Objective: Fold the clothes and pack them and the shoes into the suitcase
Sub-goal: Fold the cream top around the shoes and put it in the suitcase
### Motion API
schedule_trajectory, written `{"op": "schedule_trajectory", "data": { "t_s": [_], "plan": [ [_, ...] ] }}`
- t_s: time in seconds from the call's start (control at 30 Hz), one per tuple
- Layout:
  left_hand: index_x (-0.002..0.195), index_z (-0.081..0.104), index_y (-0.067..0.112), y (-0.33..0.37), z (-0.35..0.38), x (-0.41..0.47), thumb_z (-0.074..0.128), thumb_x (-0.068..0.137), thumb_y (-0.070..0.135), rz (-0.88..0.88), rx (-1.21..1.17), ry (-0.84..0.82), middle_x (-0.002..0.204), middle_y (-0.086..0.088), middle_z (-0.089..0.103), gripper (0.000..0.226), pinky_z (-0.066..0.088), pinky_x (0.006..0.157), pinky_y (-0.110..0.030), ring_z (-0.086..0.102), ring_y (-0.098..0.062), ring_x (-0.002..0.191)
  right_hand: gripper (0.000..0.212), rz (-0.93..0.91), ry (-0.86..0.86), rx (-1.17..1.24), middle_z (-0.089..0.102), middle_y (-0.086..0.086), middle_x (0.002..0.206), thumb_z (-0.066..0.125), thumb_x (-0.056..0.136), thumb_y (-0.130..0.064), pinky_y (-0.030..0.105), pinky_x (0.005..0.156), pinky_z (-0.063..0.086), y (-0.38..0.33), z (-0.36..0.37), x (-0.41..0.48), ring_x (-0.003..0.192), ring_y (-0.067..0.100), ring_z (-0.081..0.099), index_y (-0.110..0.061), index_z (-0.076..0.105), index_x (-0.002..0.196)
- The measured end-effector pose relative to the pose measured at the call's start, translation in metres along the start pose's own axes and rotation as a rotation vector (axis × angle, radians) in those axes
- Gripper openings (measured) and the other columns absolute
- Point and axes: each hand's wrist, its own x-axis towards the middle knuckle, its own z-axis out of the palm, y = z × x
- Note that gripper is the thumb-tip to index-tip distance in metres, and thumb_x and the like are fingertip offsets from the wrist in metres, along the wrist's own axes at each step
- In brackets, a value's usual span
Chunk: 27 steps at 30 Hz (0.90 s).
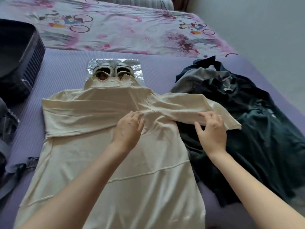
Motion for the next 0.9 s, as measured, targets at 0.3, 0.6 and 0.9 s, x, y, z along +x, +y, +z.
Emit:
{"op": "schedule_trajectory", "data": {
  "t_s": [0.3,0.6,0.9],
  "plan": [
    [0.114,0.065,0.013,0.035,0.017,-0.016,0.048,0.097,0.024,-0.055,-0.191,-0.058,0.113,-0.007,0.067,0.027,0.037,0.085,-0.024,0.059,-0.021,0.107,0.034,0.248,0.109,-0.12,0.058,0.012,0.108,0.073,0.079,-0.024,0.04,0.086,0.041,0.066,-0.019,0.018,0.101,0.032,0.05,-0.008,0.062,0.107],
    [0.108,0.069,0.014,0.028,0.013,-0.023,0.049,0.096,0.021,-0.117,-0.3,-0.038,0.104,-0.004,0.071,0.024,0.042,0.082,-0.025,0.064,-0.018,0.1,0.007,0.173,0.094,-0.105,0.068,0.009,0.091,0.066,0.083,-0.016,0.038,0.082,0.036,0.068,-0.026,0.025,0.093,0.032,0.052,-0.01,0.067,0.087],
    [0.099,0.063,0.013,0.033,0.008,-0.021,0.037,0.101,0.025,-0.474,-1.06,-0.168,0.096,-0.005,0.068,0.028,0.048,0.081,-0.029,0.065,-0.02,0.093,0.007,0.032,-0.329,0.451,0.065,-0.011,0.076,0.066,0.086,-0.026,0.027,0.07,0.05,-0.044,-0.025,-0.007,0.071,0.007,0.063,-0.019,0.064,0.084]
  ]
}}
